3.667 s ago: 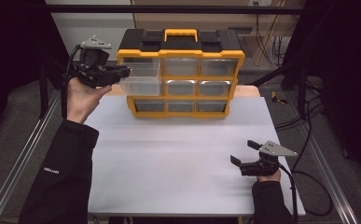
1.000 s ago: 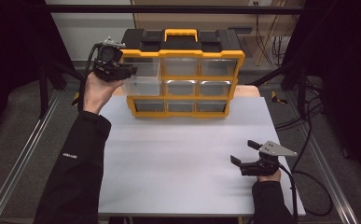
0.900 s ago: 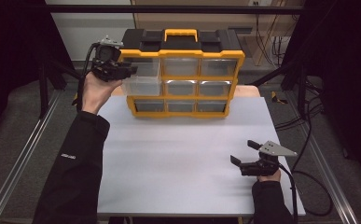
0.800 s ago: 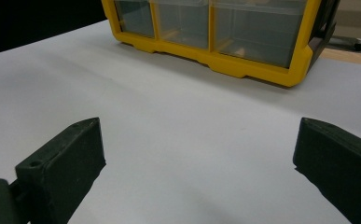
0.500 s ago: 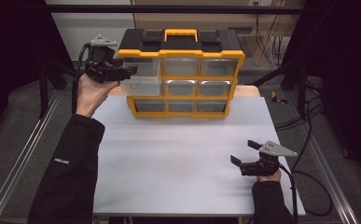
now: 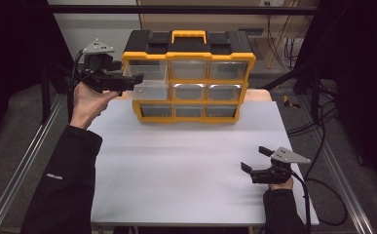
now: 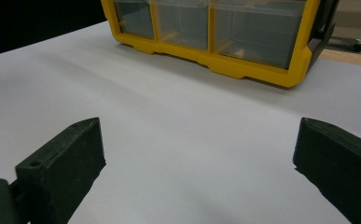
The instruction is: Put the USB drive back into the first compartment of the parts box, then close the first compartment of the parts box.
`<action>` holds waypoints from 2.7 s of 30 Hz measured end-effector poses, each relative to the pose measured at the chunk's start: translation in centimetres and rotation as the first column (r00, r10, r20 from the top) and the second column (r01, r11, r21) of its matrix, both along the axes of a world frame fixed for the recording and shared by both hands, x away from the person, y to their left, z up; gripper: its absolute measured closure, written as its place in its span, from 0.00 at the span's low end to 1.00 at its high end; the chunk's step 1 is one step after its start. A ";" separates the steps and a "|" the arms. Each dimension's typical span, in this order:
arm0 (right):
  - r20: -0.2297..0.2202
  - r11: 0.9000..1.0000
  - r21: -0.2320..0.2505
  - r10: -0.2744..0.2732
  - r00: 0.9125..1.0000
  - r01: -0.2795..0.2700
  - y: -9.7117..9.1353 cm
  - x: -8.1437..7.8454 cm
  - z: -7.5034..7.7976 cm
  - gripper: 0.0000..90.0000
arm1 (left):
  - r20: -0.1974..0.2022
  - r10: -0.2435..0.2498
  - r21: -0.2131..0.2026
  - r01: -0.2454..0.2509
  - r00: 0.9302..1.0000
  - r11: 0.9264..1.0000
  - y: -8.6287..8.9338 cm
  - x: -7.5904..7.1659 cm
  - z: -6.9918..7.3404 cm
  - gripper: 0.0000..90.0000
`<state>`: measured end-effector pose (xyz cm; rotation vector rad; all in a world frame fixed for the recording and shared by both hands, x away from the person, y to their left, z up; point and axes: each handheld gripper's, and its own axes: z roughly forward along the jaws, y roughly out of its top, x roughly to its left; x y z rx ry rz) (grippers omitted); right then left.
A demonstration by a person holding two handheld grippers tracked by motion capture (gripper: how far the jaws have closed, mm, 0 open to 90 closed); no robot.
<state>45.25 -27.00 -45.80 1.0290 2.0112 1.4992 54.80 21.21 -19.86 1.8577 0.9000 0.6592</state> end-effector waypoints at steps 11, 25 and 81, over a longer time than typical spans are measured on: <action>0.000 1.000 -0.001 0.001 1.000 -0.001 0.0 0.0 0.0 0.02 | 0.032 -0.031 -0.005 0.031 0.999 1.000 0.7 -1.3 -0.7 0.03; 0.000 1.000 0.001 0.000 1.000 0.000 0.0 0.0 0.0 0.02 | 0.056 -0.057 -0.013 0.058 0.997 0.998 1.0 -2.8 -1.9 0.02; 0.000 1.000 0.005 -0.002 1.000 0.002 -0.1 0.0 0.1 0.02 | 0.025 -0.075 -0.036 0.076 0.997 0.996 1.7 -4.4 -7.3 0.06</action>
